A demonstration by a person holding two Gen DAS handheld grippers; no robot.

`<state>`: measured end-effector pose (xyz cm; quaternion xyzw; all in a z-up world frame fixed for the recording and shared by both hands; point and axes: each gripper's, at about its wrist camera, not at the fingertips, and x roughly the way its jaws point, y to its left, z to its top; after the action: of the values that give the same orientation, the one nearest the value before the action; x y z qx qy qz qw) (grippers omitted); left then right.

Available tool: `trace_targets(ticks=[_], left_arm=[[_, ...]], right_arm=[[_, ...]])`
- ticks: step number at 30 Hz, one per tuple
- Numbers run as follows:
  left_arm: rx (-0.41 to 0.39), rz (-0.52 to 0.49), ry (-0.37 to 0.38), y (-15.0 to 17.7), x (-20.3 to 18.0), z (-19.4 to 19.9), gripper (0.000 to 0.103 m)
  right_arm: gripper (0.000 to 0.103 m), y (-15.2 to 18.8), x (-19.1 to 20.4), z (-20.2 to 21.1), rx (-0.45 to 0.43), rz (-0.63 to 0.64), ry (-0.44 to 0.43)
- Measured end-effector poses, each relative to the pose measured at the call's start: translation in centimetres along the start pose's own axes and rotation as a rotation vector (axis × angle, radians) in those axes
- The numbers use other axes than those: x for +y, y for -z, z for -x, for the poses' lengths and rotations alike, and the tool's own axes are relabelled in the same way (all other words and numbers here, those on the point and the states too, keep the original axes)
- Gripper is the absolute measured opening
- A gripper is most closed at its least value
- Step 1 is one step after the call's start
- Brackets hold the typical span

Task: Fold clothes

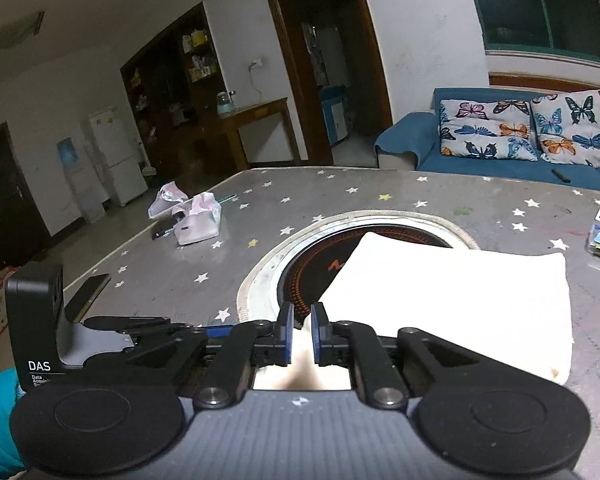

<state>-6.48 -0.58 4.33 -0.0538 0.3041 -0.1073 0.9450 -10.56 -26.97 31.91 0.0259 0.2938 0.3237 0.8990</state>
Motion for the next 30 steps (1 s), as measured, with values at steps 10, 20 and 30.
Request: trace_targets(ticks=[10,20,30], left_arm=[[0.004,-0.067,0.077,0.0,-2.6,-0.4,0.035],[0.052,-0.122,0.11,0.5,-5.1,-2.3,0.034],[0.061,-0.106,0.078,0.5,-4.2,-2.4,0.034]], right_arm=[[0.01,1.1,-5.7,5.2,0.046,0.016,0.206],[0.01,6.1,-8.2,4.3,0.199,0.01,0.25],[0.028,5.6,-9.4,3.4,0.182,0.053,0.298]])
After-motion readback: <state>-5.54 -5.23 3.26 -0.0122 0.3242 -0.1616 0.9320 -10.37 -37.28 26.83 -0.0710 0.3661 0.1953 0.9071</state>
